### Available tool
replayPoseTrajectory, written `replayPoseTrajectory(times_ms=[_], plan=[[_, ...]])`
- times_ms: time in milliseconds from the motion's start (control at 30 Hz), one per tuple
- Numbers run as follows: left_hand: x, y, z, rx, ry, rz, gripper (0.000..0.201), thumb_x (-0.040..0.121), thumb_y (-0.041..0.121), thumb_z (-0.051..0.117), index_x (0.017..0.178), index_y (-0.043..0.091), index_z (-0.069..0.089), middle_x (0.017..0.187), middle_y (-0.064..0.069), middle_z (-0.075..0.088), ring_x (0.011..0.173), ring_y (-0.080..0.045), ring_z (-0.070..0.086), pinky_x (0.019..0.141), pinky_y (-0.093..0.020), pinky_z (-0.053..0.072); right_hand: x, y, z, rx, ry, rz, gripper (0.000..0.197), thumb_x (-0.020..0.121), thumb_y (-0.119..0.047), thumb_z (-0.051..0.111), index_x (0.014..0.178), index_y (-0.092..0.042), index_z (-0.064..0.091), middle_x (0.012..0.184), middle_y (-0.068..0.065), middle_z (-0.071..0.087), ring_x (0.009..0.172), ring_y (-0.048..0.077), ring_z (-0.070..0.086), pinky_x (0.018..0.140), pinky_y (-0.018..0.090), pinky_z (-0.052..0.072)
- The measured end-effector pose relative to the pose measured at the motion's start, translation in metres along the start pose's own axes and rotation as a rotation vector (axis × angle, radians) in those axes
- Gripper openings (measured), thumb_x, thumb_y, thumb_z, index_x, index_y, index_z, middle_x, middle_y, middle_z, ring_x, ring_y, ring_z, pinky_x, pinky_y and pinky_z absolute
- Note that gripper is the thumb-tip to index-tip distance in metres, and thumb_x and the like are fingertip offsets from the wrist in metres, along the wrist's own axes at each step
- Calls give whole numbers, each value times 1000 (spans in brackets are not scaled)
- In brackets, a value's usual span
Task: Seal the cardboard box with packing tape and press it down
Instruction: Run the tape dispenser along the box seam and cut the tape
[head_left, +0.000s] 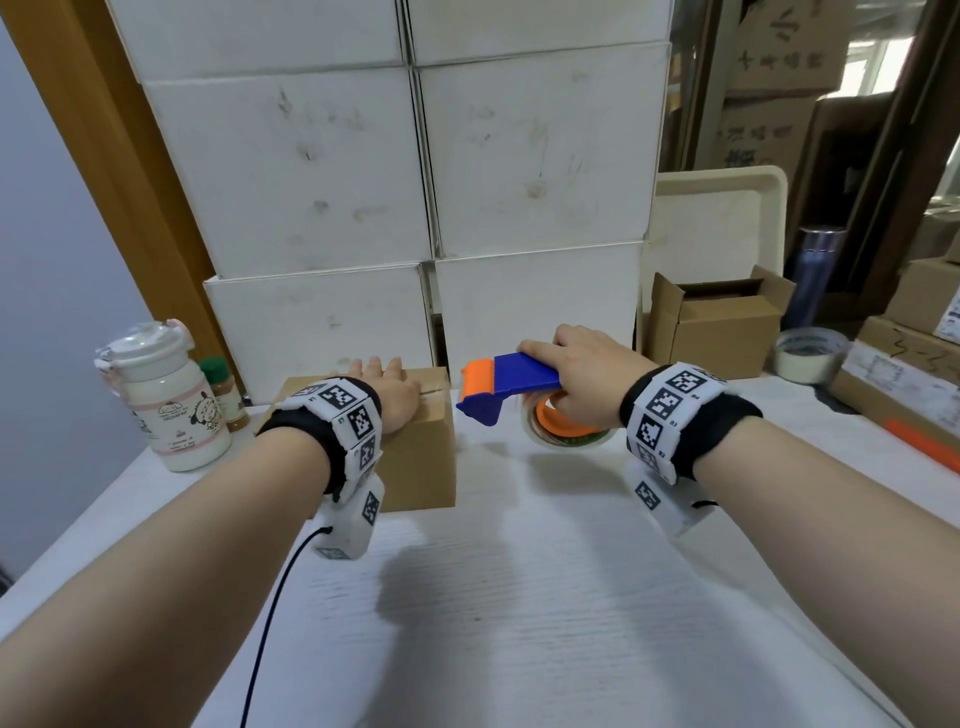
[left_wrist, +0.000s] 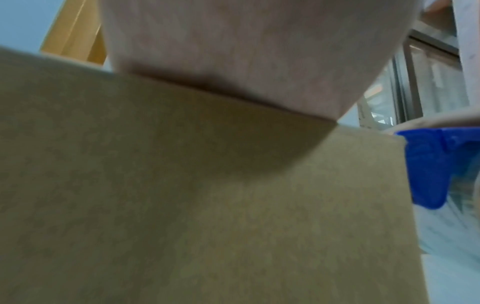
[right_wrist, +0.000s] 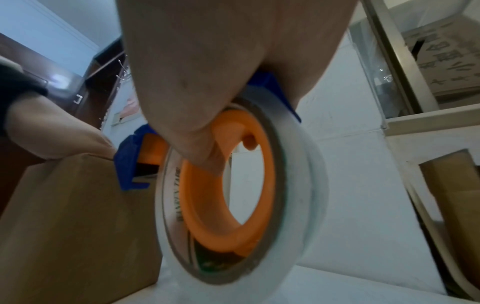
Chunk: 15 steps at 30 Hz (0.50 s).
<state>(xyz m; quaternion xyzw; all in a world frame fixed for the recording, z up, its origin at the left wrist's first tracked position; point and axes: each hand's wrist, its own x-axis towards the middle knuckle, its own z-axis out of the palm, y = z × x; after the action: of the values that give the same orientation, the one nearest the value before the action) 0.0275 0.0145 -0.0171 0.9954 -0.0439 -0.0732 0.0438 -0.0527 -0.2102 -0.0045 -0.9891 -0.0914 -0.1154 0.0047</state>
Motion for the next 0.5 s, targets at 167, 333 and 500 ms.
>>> replayPoseTrajectory(times_ms=[167, 333, 500], plan=[[-7, 14, -16, 162, 96, 67, 53, 98, 28, 33, 150, 20, 21, 158, -8, 14, 148, -25, 7, 119, -45, 9, 2, -9, 0, 95, -39, 8, 60, 85, -26, 47, 143, -34, 30, 101, -2, 37, 103, 24, 44, 93, 34, 38], [-9, 18, -2, -56, 85, 179, 47, 99, 15, 27, 145, 10, 32, 151, -11, 35, 140, -27, 30, 116, -39, 23, 3, -7, -4, 177, -52, 35, 55, 82, -16, 49, 134, -33, 42, 102, -1, 39, 104, 24, 45, 92, 34, 39], [-4, 12, 6, -8, 65, 210, 81, 83, 61, 0, 152, 23, 17, 159, -7, 18, 146, -29, 15, 118, -50, 16, 2, -1, -5, 113, -85, 32, 60, 85, -7, 45, 137, -34, 36, 103, 2, 40, 94, 21, 44, 82, 30, 39]])
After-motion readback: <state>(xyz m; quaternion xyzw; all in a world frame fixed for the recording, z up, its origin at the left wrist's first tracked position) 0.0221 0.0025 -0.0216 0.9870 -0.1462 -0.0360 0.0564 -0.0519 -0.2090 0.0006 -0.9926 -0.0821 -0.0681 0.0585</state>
